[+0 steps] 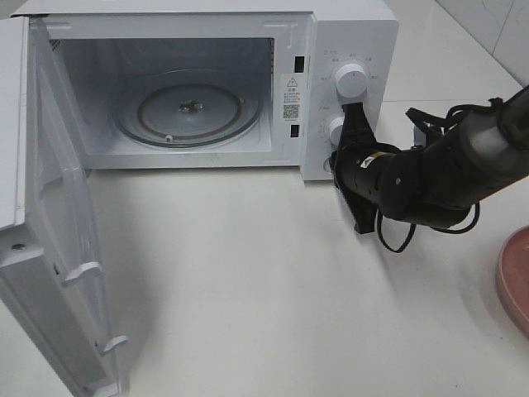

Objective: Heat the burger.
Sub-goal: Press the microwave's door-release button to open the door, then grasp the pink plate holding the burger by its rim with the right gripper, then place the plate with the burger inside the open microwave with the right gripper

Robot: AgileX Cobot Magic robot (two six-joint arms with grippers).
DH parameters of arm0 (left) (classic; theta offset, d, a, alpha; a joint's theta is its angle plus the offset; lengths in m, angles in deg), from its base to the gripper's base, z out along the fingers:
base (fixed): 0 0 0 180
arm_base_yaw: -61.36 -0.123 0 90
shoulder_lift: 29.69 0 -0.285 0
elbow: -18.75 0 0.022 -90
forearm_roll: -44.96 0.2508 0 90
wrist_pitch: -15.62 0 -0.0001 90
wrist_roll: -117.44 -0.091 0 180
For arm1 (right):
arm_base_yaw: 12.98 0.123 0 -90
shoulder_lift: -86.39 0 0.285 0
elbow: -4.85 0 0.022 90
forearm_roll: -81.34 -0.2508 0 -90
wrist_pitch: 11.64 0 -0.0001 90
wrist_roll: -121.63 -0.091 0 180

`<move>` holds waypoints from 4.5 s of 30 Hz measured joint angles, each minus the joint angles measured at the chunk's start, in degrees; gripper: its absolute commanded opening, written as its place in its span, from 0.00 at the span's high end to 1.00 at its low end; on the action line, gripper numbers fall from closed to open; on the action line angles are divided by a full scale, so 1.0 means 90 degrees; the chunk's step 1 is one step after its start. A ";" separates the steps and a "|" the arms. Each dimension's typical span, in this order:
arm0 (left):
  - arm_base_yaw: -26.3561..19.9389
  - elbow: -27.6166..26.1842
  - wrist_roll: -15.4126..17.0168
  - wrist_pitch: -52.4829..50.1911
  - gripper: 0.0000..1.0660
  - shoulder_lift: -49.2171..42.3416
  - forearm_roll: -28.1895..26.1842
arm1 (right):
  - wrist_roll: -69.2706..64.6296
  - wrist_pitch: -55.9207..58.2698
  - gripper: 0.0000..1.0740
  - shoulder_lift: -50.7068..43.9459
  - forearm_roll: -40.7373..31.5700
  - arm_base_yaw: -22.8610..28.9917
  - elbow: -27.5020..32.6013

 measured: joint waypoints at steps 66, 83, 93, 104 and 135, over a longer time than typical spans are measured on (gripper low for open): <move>0.0000 0.0000 0.0000 0.0000 0.08 0.0000 0.0000 | 0.6334 0.9950 0.10 -0.4736 0.4246 -0.0471 0.1286; 0.0000 0.0000 0.0000 0.0000 0.08 0.0000 0.0000 | 0.6685 0.9046 0.15 -0.4705 0.4297 -0.2126 0.1286; 0.0000 0.0000 0.0000 0.0000 0.08 0.0000 0.0000 | 0.6659 0.8543 0.19 -0.3692 0.4297 -0.2298 0.1286; 0.0000 0.0000 0.0000 0.0000 0.08 0.0000 0.0000 | 0.6653 0.8041 0.22 -0.2687 0.4399 -0.2305 0.1280; 0.0000 0.0000 0.0000 0.0000 0.08 0.0000 0.0000 | 0.6341 0.7729 0.98 -0.2165 0.4603 -0.2305 0.1280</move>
